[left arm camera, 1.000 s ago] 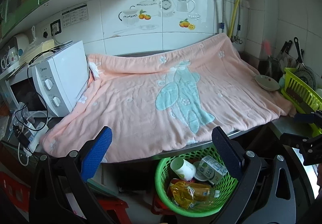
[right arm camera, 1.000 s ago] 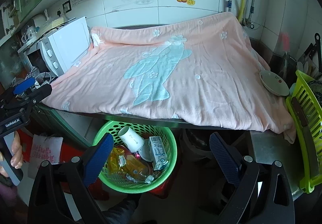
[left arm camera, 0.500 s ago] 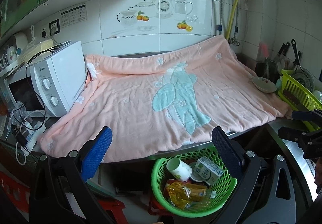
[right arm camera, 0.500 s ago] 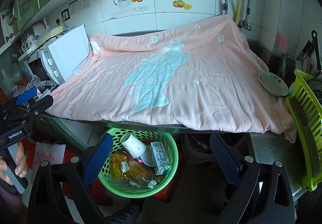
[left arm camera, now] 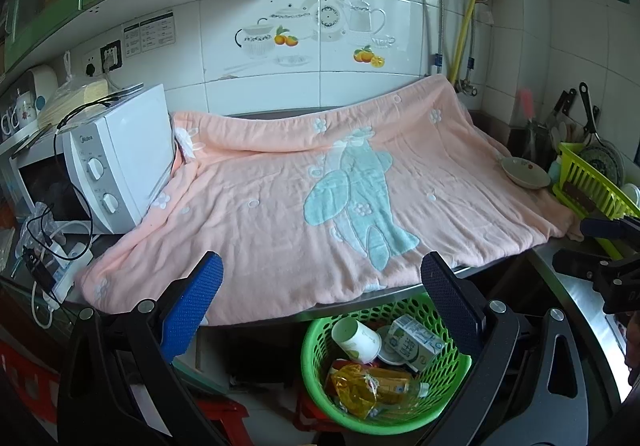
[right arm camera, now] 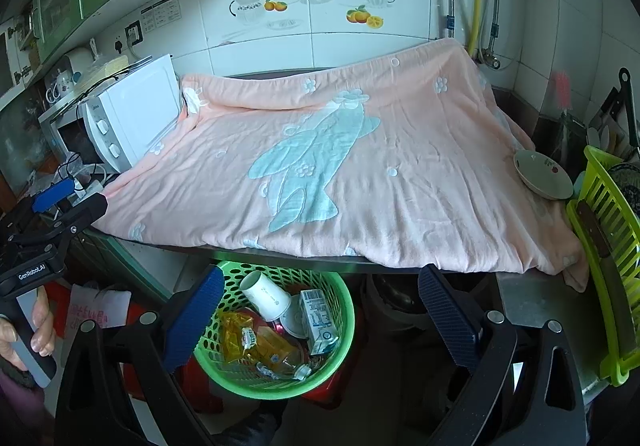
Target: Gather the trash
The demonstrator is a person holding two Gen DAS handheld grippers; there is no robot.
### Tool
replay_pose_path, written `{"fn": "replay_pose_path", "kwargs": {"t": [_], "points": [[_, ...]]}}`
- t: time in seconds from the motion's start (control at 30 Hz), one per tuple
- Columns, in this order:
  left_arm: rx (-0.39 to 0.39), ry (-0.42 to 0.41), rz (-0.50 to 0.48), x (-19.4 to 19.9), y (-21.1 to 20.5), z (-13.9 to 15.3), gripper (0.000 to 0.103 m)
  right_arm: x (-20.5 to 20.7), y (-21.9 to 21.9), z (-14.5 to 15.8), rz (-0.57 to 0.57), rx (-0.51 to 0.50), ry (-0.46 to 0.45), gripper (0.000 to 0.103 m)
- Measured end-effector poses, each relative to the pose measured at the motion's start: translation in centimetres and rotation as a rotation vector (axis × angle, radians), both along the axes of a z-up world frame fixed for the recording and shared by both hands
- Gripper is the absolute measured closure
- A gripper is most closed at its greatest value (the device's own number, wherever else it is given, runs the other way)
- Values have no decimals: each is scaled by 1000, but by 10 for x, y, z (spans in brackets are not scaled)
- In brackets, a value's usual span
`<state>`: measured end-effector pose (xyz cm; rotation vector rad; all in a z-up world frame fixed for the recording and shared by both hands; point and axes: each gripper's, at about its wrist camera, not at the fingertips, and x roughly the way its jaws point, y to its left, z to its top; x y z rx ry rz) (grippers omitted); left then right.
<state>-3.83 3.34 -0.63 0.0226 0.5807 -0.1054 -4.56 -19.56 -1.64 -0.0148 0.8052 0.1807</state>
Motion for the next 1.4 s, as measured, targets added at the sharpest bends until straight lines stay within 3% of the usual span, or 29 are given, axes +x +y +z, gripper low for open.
{"fn": "replay_pose_path", "kwargs": {"t": [1.4], "points": [[14, -26, 20, -7, -4, 7, 5, 0, 3, 4, 9, -2, -23, 9]]}}
